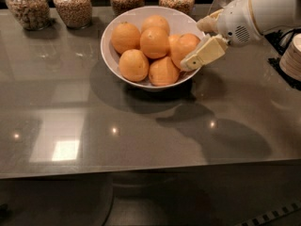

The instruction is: Pick orange from white bowl

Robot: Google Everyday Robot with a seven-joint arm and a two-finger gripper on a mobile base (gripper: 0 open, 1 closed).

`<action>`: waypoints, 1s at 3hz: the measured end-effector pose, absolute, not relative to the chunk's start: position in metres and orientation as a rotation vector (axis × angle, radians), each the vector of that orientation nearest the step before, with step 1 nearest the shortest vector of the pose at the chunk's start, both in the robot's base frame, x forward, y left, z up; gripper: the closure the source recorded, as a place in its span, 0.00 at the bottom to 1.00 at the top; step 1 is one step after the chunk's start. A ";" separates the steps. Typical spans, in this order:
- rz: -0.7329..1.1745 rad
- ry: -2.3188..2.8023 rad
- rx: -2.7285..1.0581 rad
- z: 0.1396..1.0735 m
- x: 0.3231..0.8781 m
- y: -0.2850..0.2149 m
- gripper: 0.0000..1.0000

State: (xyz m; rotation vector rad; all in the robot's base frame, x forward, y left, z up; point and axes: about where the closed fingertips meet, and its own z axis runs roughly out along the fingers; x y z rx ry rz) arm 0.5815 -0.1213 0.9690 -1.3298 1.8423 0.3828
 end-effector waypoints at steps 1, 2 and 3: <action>0.396 1.829 -1.327 0.963 0.593 -0.115 0.21; 0.385 1.833 -1.324 0.954 0.601 -0.113 0.21; 0.352 1.842 -1.332 0.945 0.609 -0.112 0.22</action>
Offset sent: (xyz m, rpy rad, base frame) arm 0.0306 0.0046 -0.0243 0.0017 -0.0122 -0.0161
